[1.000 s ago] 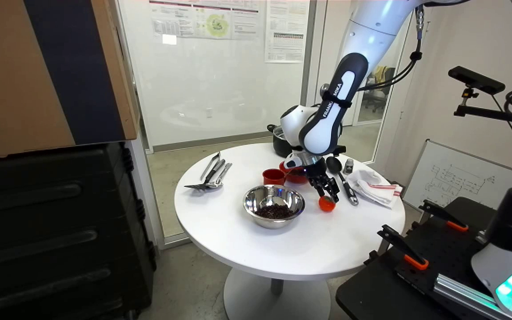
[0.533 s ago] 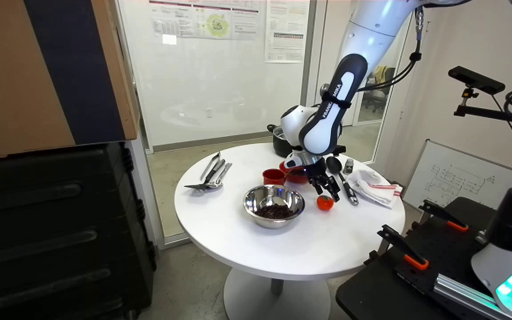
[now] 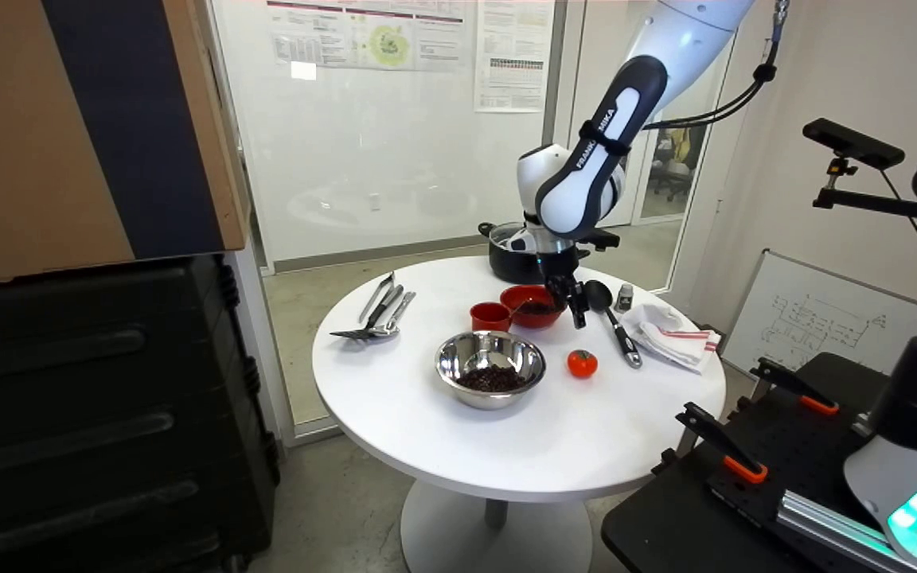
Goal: Remove the red object from the red bowl
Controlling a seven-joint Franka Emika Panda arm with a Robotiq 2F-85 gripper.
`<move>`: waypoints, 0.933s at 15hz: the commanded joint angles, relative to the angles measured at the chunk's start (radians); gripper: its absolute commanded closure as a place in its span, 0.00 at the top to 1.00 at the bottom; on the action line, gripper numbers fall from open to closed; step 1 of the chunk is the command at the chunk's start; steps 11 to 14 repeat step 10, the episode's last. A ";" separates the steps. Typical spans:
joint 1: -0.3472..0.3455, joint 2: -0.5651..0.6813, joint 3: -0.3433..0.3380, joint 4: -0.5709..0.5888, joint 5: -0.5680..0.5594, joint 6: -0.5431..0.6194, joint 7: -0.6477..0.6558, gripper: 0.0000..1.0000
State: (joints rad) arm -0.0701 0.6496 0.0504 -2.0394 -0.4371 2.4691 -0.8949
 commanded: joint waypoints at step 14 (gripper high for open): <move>0.030 -0.077 -0.003 0.000 0.095 0.063 0.286 1.00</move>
